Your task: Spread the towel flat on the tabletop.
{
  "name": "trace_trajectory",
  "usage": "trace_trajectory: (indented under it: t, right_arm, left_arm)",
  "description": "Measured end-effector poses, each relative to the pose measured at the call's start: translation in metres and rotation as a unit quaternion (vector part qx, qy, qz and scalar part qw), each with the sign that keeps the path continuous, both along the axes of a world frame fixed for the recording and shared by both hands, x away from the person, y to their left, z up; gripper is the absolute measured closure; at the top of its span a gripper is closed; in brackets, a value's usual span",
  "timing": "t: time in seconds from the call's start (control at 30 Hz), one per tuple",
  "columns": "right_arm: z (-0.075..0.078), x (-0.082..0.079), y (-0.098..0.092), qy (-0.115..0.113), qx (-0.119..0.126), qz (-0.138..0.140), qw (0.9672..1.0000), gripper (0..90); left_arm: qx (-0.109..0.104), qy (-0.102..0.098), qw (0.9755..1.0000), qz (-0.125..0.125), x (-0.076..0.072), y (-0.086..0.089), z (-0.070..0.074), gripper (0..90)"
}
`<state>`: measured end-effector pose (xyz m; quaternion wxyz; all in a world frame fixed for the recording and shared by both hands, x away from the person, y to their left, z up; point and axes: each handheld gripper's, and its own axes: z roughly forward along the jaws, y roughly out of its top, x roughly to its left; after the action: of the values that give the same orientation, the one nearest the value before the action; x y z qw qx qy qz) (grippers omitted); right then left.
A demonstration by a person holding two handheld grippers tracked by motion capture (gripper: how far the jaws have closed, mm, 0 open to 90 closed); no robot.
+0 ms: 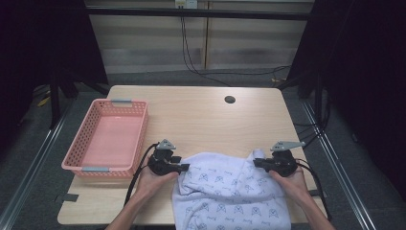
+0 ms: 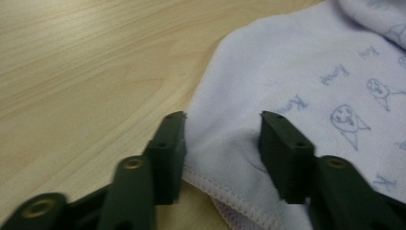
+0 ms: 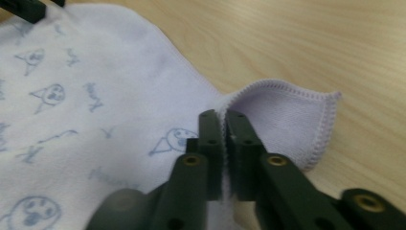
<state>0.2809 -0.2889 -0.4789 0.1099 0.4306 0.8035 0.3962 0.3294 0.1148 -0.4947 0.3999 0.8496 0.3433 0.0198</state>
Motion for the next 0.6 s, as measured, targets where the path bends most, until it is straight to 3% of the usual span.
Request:
trace_trajectory:
  t: [0.07,0.13,0.2,0.23,0.3,0.33,0.4,0.43,0.53,0.6]
  right_arm:
    - [0.011,-0.005,-0.009,-0.017,0.027,-0.011,0.9994,88.4]
    - [0.028,-0.015,-0.026,-0.046,0.053,-0.027,0.9971,88.5]
    - [0.034,-0.024,-0.036,-0.058,0.057,-0.035,0.9961,88.5]
    - [0.035,-0.029,-0.041,-0.060,0.055,-0.037,0.9960,88.6]
    - [0.034,-0.034,-0.045,-0.058,0.054,-0.039,0.9961,88.5]
    - [0.027,-0.046,-0.050,-0.045,0.042,-0.038,0.9973,88.5]
    - [0.022,-0.051,-0.052,-0.035,0.028,-0.037,0.9983,88.5]
    - [0.016,-0.056,-0.054,-0.021,0.012,-0.036,0.9991,88.5]
    - [-0.001,-0.065,-0.057,0.027,-0.013,-0.035,0.9989,87.9]
    - [-0.005,-0.065,-0.056,0.033,-0.030,-0.041,0.9981,76.2]
  left_arm:
    - [-0.001,0.002,0.9998,-0.020,0.000,-0.001,-0.001,74.0]
    - [-0.006,-0.001,0.9999,-0.016,-0.001,0.000,0.003,84.8]
    - [-0.006,-0.008,0.9999,-0.012,-0.003,0.002,0.006,85.6]
    - [-0.015,-0.027,0.9995,0.004,-0.007,0.007,0.014,85.6]
    - [-0.022,-0.033,0.9992,0.009,-0.008,0.009,0.018,85.7]
    - [-0.033,-0.043,0.9984,0.015,-0.013,0.014,0.024,85.7]
    - [-0.041,-0.040,0.9983,0.007,-0.016,0.016,0.025,85.6]
    - [-0.048,-0.035,0.9982,-0.005,-0.019,0.016,0.025,85.6]
    - [-0.036,-0.024,0.9981,-0.044,-0.031,0.012,0.022,82.7]
    - [-0.034,-0.032,0.9979,-0.045,-0.031,0.013,0.024,70.7]
